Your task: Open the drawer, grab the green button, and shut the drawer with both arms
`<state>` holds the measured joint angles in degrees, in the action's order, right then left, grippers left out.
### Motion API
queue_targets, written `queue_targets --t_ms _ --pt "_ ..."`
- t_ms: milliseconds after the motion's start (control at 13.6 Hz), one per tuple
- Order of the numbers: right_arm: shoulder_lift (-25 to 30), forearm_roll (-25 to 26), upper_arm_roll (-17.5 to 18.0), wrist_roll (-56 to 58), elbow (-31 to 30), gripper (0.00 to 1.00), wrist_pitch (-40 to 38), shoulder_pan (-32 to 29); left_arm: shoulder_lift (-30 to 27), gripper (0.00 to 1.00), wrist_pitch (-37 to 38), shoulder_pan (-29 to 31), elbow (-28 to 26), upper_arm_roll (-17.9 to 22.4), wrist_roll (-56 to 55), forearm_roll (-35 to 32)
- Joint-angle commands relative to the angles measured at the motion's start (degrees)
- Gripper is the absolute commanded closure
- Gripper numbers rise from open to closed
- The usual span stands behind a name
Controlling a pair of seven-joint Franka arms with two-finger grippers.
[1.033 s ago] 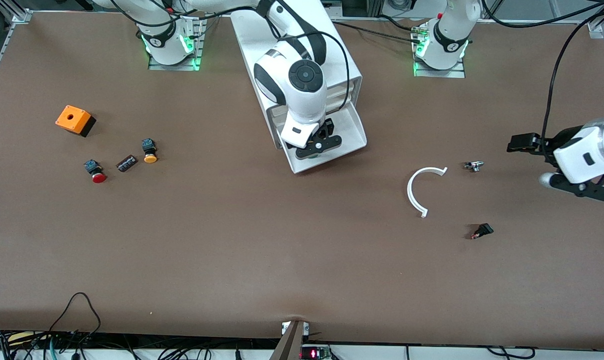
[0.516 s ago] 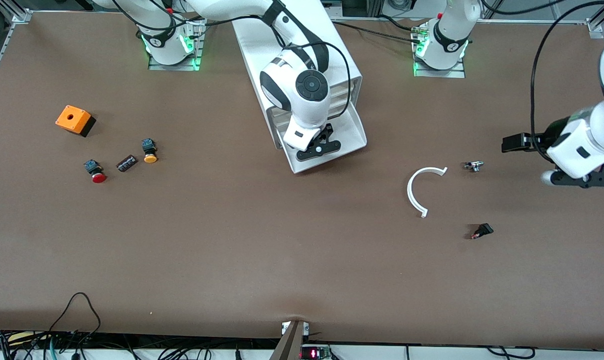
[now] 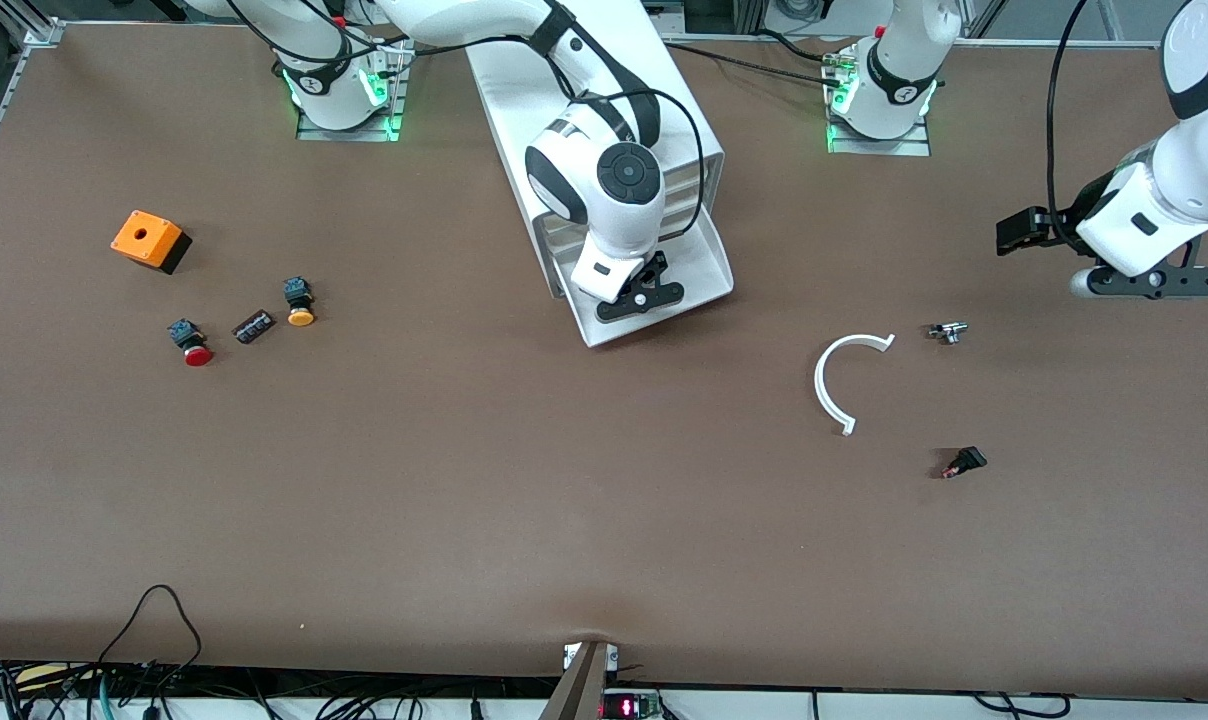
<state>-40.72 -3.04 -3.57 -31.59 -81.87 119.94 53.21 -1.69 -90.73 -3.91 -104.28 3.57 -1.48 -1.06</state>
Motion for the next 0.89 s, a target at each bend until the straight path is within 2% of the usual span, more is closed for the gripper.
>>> queue_targets --t_ms 0,74,148,221,443,664,811 --pt "0.02 1.72 -0.65 -1.02 -0.75 1.00 0.91 0.93 -1.39 0.00 -1.37 0.56 -1.81 -0.05 2.01 -0.79" --pt "0.20 1.64 -0.65 -0.84 -0.66 1.00 0.82 0.93 -1.21 0.00 -1.46 4.40 -1.46 -2.31 2.01 -0.70" --pt "0.46 1.64 -0.73 -0.67 -0.40 1.00 0.73 0.84 -0.95 0.00 -1.72 9.57 -0.93 -8.60 2.01 -0.70" --pt "0.73 1.46 -0.73 -0.32 0.04 1.00 0.39 0.84 -1.03 0.00 -1.47 12.49 -0.58 -11.97 1.40 -0.70" --pt "3.35 0.76 -1.17 0.04 1.44 1.00 -3.11 0.23 -1.12 0.00 -1.20 13.31 -0.49 -12.53 1.13 -0.52" --pt "4.07 0.41 -1.17 0.48 8.28 1.00 -12.42 -3.01 -1.21 0.00 -0.32 13.31 -0.49 -12.44 0.24 1.76" --pt "5.90 0.32 -1.26 3.62 10.23 1.00 -15.86 -5.73 -0.86 0.00 0.38 12.53 -0.49 -12.44 1.12 2.11"
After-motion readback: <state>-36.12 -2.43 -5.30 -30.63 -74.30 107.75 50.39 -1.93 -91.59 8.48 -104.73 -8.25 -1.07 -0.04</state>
